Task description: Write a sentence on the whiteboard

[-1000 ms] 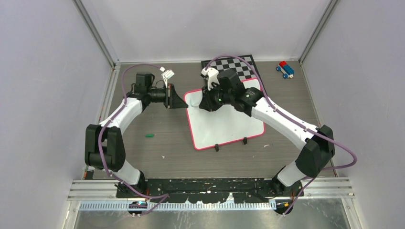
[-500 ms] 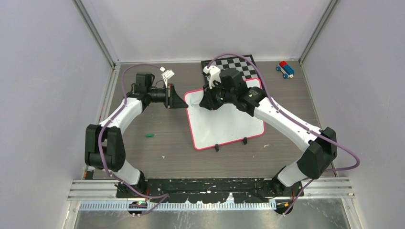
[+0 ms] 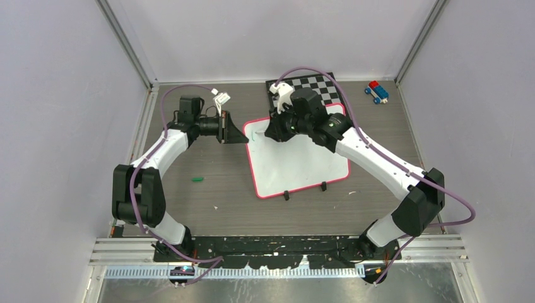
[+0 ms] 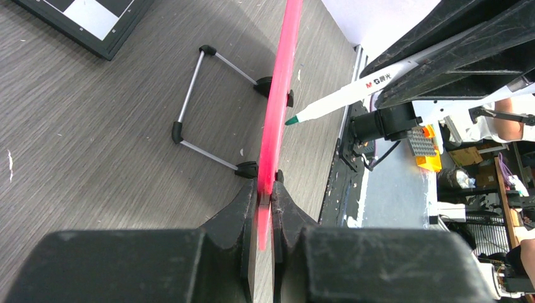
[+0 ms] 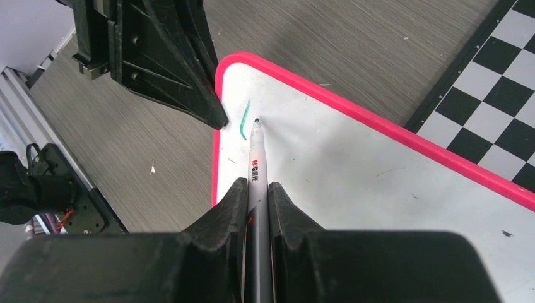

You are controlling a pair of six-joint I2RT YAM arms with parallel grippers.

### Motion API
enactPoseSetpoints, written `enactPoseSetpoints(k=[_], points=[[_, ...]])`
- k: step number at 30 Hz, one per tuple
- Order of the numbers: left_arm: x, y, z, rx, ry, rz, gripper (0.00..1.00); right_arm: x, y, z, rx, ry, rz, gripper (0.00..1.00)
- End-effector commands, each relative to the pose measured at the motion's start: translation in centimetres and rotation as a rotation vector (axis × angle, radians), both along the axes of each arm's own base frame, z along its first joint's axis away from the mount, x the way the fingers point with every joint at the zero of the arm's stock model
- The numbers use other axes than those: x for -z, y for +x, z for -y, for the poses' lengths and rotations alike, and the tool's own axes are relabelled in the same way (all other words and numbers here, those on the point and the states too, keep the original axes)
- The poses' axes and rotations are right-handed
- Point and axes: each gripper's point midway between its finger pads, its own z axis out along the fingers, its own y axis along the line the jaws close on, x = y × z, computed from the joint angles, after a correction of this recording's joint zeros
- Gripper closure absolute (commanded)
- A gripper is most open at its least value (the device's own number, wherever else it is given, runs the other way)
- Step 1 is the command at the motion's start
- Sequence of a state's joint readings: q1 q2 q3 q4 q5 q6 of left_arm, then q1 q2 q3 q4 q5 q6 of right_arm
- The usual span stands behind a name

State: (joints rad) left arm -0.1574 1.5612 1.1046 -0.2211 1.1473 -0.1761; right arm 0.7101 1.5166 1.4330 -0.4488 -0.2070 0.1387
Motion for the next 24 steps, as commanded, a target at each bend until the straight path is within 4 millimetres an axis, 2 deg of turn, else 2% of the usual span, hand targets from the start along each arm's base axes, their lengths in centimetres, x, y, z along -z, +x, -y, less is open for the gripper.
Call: enactPoseSetpoints(k=[1,12,18,24], points=[[-1.2,-0.8,0.3,0.034,-0.028,0.029,1.00,-1.7,1.2,-0.4,0.027,0.029,0.044,1.00],[-1.2,-0.7,0.4,0.035,-0.027,0.029,1.00,-0.9,0.7,-1.5,-0.009,0.021,0.018,1.00],[-1.0,-0.6,0.4,0.034,-0.026,0.023,1.00,-0.7,0.9,-1.2,0.009,0.001,0.025,1.00],[-1.0,-0.8,0.3,0.035,-0.021,0.026,1.00,-0.5,0.6,0.2,0.027,-0.031,0.038,1.00]])
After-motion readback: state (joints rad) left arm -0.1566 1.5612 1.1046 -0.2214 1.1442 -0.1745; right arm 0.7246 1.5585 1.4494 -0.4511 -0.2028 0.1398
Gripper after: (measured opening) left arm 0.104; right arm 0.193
